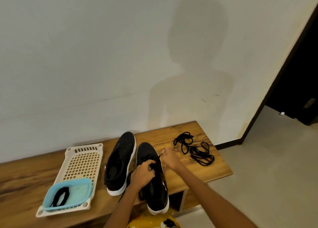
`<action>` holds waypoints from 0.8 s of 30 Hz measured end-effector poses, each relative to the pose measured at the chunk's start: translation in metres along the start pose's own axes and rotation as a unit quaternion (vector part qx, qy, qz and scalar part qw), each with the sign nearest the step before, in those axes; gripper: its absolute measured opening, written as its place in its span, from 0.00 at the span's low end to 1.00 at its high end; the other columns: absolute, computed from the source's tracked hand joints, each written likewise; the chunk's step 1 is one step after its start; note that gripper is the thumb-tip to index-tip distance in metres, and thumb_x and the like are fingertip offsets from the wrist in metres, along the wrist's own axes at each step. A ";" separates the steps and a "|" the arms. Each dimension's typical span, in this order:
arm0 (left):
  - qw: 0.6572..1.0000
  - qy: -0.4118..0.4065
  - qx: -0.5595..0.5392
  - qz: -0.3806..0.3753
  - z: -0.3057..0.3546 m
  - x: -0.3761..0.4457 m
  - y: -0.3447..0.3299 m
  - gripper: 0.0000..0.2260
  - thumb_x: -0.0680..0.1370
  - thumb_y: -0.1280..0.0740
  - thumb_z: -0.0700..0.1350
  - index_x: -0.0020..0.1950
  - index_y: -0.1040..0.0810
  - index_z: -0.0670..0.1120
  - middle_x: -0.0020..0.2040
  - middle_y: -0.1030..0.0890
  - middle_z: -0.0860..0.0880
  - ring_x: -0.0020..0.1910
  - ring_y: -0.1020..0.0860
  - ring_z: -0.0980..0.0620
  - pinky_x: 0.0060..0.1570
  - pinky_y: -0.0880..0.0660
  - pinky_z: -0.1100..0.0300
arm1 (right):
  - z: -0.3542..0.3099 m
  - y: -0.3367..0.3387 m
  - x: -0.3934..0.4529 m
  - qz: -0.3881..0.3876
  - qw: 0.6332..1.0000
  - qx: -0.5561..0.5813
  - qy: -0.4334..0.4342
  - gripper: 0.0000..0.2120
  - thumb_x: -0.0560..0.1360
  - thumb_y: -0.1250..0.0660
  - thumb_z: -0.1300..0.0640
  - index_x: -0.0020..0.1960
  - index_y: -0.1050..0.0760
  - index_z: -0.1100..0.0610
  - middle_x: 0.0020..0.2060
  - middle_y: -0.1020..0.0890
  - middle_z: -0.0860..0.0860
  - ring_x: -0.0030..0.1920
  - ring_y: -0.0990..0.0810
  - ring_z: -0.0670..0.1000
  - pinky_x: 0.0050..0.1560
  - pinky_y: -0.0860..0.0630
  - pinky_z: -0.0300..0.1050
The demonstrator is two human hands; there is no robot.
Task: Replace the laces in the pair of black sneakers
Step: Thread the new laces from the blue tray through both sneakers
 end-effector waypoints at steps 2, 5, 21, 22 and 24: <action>0.999 0.024 -0.025 -0.024 -0.001 0.001 0.003 0.17 0.77 0.43 0.42 0.64 0.27 0.54 0.37 0.19 0.52 0.30 0.25 0.54 0.36 0.28 0.56 | -0.007 0.028 0.006 0.043 0.984 0.165 -0.046 0.08 0.83 0.51 0.61 0.47 0.36 0.59 0.36 0.27 0.54 0.32 0.27 0.50 0.32 0.28 0.44; 0.999 0.020 0.004 -0.025 0.004 0.004 0.008 0.14 0.79 0.42 0.51 0.62 0.24 0.54 0.40 0.19 0.53 0.36 0.23 0.56 0.41 0.26 0.59 | -0.032 0.070 0.011 0.076 0.913 0.401 -0.020 0.11 0.83 0.53 0.62 0.49 0.33 0.62 0.39 0.20 0.58 0.33 0.20 0.53 0.36 0.19 0.45; 0.962 -0.152 -0.147 0.173 0.117 -0.020 0.106 0.07 0.76 0.33 0.41 0.50 0.16 0.45 0.49 0.16 0.48 0.48 0.20 0.53 0.50 0.26 0.62 | -0.055 0.021 -0.053 -0.026 0.988 0.047 0.145 0.13 0.81 0.40 0.59 0.39 0.25 0.51 0.28 0.28 0.47 0.22 0.30 0.38 0.28 0.34 0.34; 0.958 -0.164 -0.158 0.174 0.123 -0.024 0.110 0.07 0.76 0.33 0.40 0.51 0.16 0.46 0.48 0.16 0.49 0.47 0.21 0.54 0.49 0.27 0.63 | -0.063 0.029 -0.053 0.004 0.987 0.069 0.145 0.16 0.81 0.41 0.61 0.36 0.27 0.51 0.27 0.29 0.48 0.21 0.30 0.38 0.27 0.34 0.34; 0.955 -0.158 -0.177 0.177 0.121 -0.030 0.117 0.09 0.77 0.34 0.39 0.55 0.20 0.49 0.46 0.19 0.52 0.43 0.22 0.52 0.45 0.24 0.60 | -0.081 0.050 -0.055 0.064 0.980 0.119 0.144 0.14 0.81 0.42 0.61 0.38 0.26 0.56 0.28 0.28 0.49 0.22 0.30 0.38 0.27 0.33 0.31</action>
Point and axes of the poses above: each hand's wrist, its own x-axis towards the middle knuckle, its own y-axis out of the back of the hand, z = x × y, the point moved 7 cm from there along x, towards the middle knuckle
